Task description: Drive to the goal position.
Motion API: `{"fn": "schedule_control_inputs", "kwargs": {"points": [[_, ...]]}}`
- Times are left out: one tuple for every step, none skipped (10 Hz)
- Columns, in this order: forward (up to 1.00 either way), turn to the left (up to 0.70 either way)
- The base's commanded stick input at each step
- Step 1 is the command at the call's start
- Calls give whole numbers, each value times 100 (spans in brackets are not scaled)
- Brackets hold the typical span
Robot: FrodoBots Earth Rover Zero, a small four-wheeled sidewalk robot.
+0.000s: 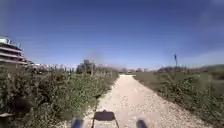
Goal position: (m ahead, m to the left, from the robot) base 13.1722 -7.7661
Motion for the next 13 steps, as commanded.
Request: {"fn": "schedule_control_inputs", "kwargs": {"points": [[50,0],[50,-36],[50,-50],[50,-50],[50,-21],[50,0],[50,0],[50,0],[50,0],[50,0],[50,0],[50,0],[50,0]]}}
